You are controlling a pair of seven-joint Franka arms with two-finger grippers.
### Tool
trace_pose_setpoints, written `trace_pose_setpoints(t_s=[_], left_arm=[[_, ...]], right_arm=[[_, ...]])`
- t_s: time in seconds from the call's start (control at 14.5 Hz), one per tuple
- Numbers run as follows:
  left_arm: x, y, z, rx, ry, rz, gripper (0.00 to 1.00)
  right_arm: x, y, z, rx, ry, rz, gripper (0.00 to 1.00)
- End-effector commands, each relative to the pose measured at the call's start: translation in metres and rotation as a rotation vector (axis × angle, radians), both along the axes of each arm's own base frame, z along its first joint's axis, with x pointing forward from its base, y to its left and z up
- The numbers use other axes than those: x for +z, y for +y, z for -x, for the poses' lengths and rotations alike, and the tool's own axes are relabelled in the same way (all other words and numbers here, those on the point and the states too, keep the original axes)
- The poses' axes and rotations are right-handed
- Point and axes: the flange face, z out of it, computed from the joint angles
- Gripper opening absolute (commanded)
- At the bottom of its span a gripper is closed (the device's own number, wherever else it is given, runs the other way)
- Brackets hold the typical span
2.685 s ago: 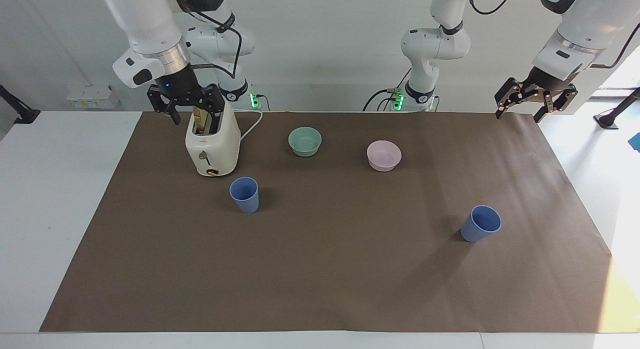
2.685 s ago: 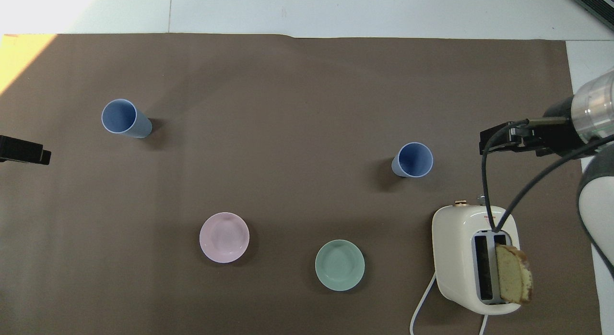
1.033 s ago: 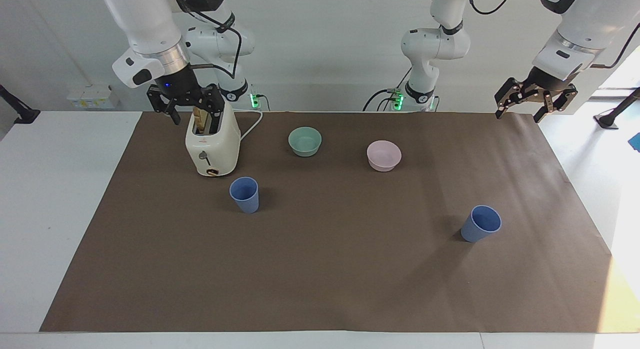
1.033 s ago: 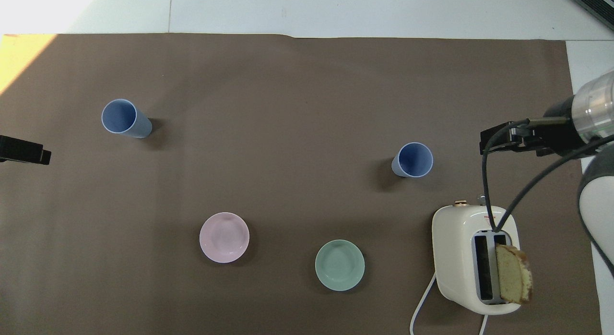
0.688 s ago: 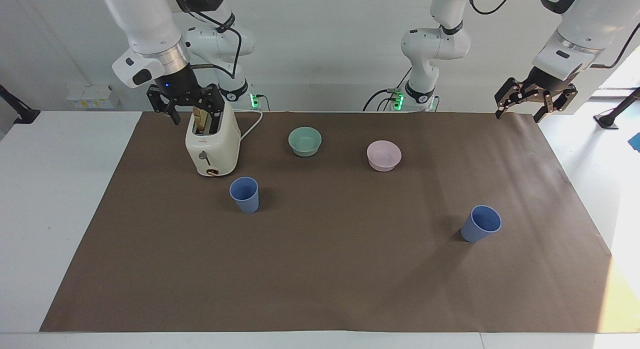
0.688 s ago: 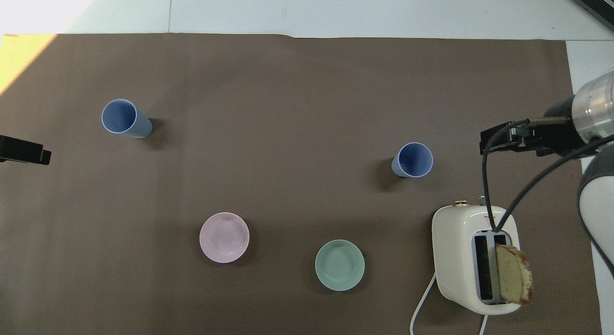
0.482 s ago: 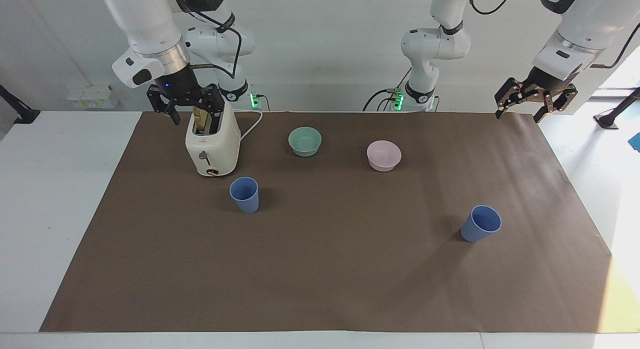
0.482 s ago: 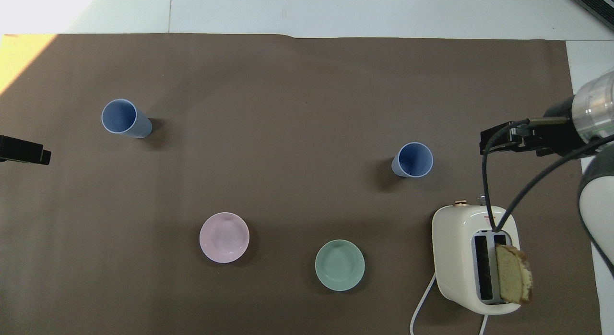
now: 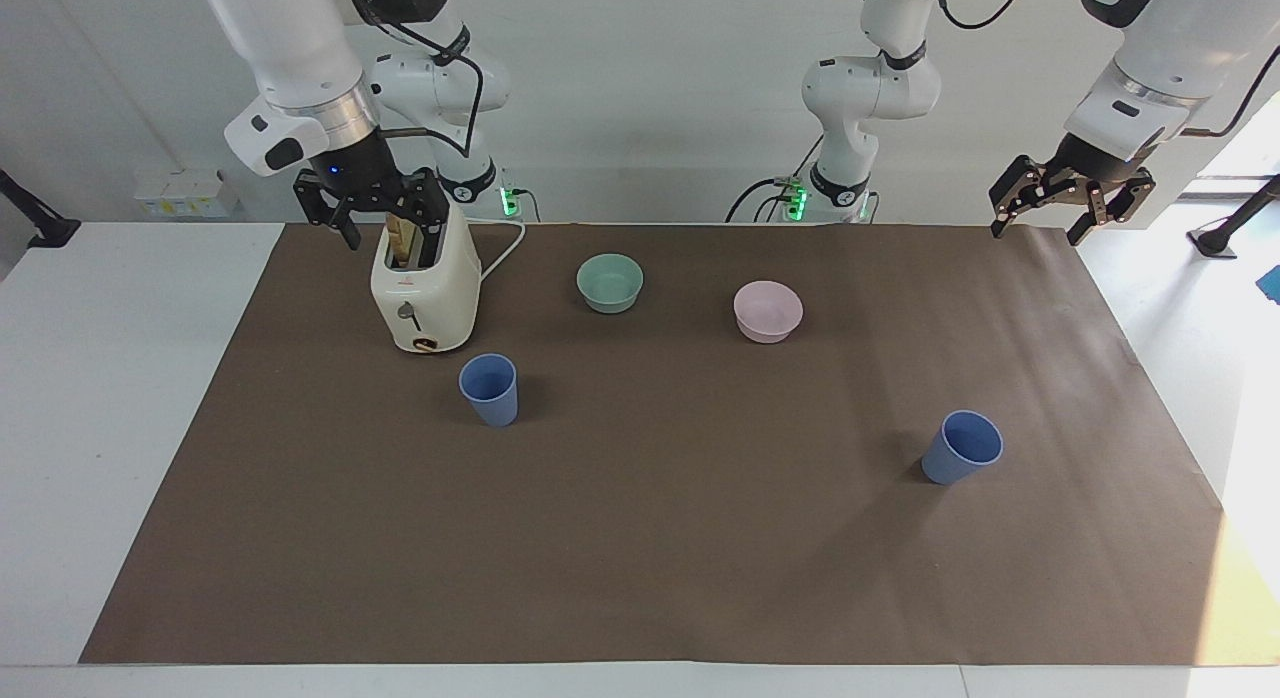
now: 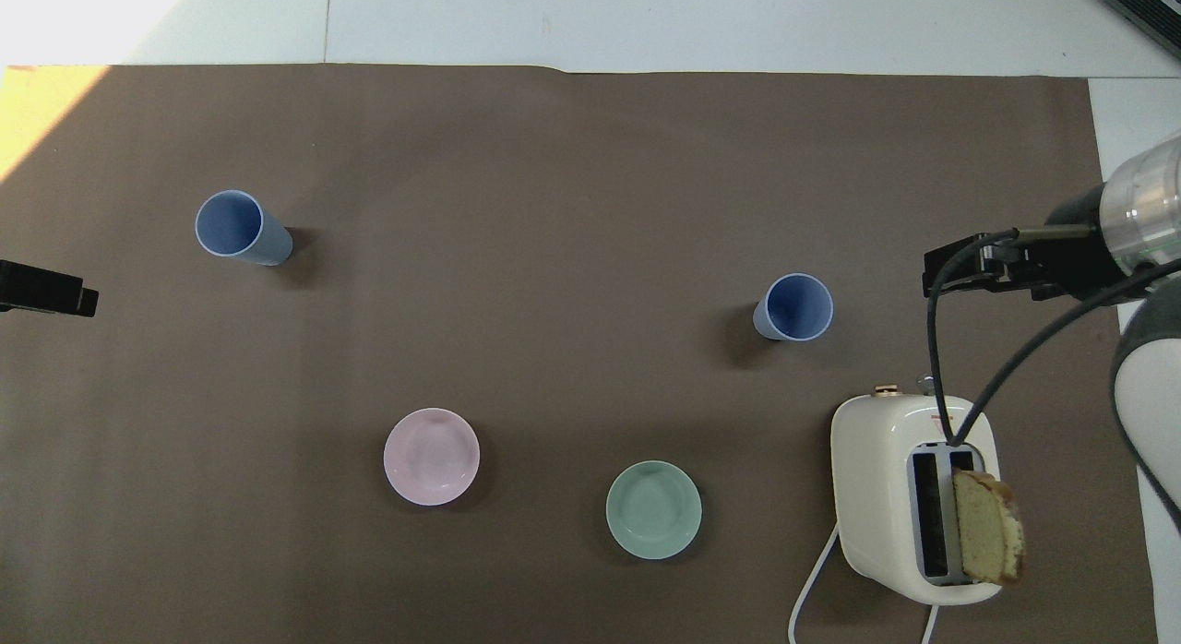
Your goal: Stack blue cups with both arms
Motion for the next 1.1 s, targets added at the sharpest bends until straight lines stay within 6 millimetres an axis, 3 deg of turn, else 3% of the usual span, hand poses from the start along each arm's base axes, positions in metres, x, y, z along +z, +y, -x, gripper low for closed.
trace_pose_setpoints(t_s=[0.0, 0.69, 1.03], left_arm=[[0.004, 0.0, 0.002, -0.005, 0.004, 0.011, 1.0], [-0.01, 0.003, 0.0, -0.006, -0.017, 0.013, 1.0], [-0.059, 0.003, -0.006, 0.001, -0.018, 0.011, 1.0]], right_arm=[[0.001, -0.005, 0.005, 0.011, -0.016, -0.001, 1.0], [0.001, -0.005, 0.005, 0.01, -0.016, -0.001, 1.0], [0.001, -0.005, 0.005, 0.009, -0.016, -0.001, 1.0]])
